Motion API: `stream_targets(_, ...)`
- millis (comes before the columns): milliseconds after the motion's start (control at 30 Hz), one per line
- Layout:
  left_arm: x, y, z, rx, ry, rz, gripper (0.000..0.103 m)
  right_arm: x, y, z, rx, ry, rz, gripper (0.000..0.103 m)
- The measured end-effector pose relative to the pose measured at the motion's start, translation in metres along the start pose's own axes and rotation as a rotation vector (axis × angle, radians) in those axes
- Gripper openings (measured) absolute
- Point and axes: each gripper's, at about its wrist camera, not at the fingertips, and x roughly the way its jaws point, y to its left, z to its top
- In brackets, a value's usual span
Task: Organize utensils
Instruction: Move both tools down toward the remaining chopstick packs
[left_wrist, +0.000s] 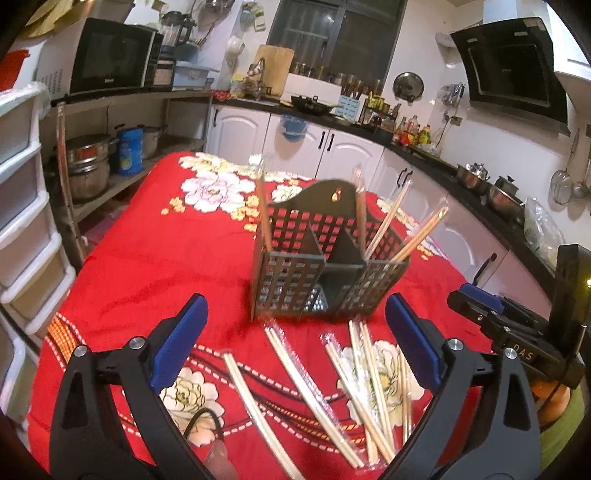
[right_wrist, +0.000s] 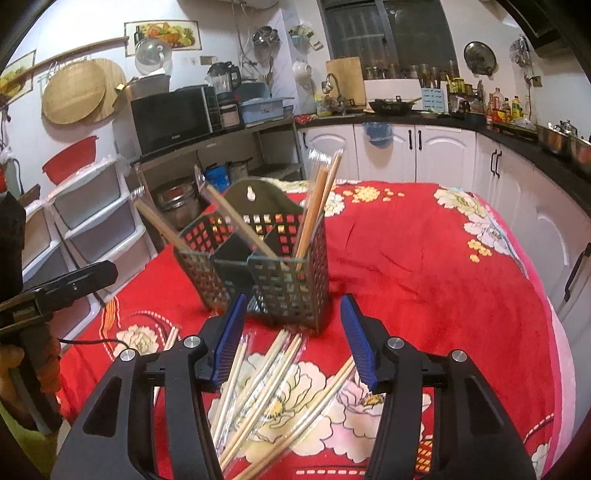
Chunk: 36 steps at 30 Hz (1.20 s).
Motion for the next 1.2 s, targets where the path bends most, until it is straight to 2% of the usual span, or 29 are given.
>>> stream_targets(467, 0.046, 0.008, -0.036, 0.0, 0.141, 0.009, 0.089, 0.044, 0.001, -0.027, -0.014, 0.146, 0.001, 0.051)
stream_targets(600, 0.064, 0.007, -0.043, -0.006, 0.196, -0.014, 0.069, 0.061, -0.002, -0.032, -0.007, 0.193, -0.001, 0.05)
stream_targets(633, 0.07, 0.006, -0.045, -0.005, 0.215, -0.021, 0.062, 0.066, -0.002, -0.033, -0.007, 0.204, -0.005, 0.047)
stream_targets(733, 0.081, 0.004, -0.046, -0.012, 0.252, -0.036, 0.048, 0.081, -0.004, -0.036, -0.007, 0.246, -0.01, 0.04)
stream_targets(1033, 0.105, 0.008, -0.045, -0.031, 0.312, 0.023, 0.047, 0.117, -0.009, -0.037, 0.005, 0.323, -0.01, 0.034)
stream_targets(1200, 0.118, 0.012, -0.047, -0.052, 0.359, 0.043, 0.047, 0.131, -0.008, -0.034, 0.0, 0.341, -0.022, 0.033)
